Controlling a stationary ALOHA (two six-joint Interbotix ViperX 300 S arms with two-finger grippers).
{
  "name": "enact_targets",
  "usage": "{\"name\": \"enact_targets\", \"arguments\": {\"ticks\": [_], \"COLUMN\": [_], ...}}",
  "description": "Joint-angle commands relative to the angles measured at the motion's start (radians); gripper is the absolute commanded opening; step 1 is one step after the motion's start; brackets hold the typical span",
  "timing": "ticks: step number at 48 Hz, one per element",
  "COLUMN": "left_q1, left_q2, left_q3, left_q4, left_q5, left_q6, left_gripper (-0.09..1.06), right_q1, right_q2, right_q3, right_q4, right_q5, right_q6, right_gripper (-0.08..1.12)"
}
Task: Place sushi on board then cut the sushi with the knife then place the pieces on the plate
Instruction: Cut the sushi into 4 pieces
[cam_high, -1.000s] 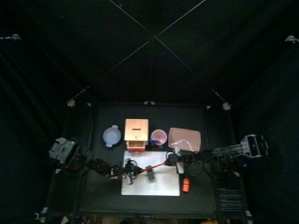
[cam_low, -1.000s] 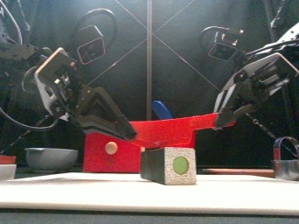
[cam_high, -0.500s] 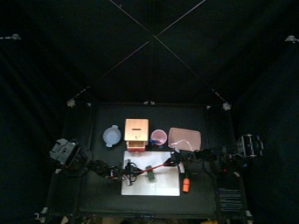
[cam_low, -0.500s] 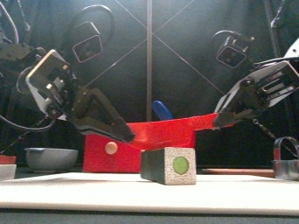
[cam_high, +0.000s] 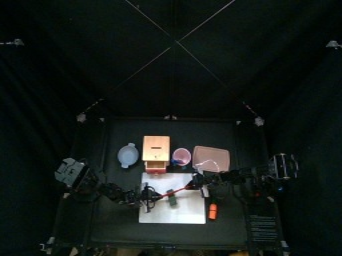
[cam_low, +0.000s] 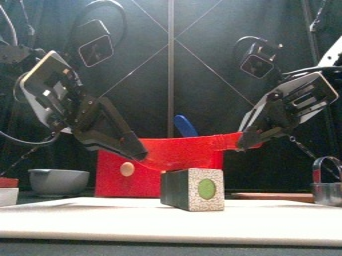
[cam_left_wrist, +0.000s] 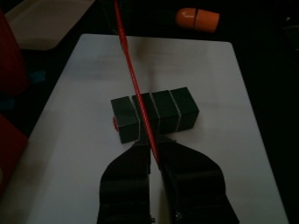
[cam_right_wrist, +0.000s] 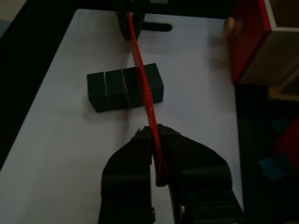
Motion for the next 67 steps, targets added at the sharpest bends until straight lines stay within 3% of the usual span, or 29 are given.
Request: {"name": "enact_targets", "arguments": {"ticks": [1,42,67], "left_q1": [0.011,0.012,0.003], "left_q2": [-0.034,0.018,0.005], "left_q3": [-0.028,-0.046,-0.061], "left_q4": [0.009,0.008,0.008], "left_q5": [-0.02,-0.008,-0.002], "left_q6": [0.005,-0.003,-0.002], "left_gripper": [0.41,0.41,0.41], "right_q1": [-0.025,-0.028,-0.014], "right_q2": [-0.008,0.012,-0.011], "right_q3": [-0.048,-0.037,-0.031], "right_q4": [0.0,0.005,0.006], "right_q5": [-0.005,0.031,0.071], "right_q6": [0.003,0.006,0.009], "right_gripper": [0.38,0.38,0.38]}}
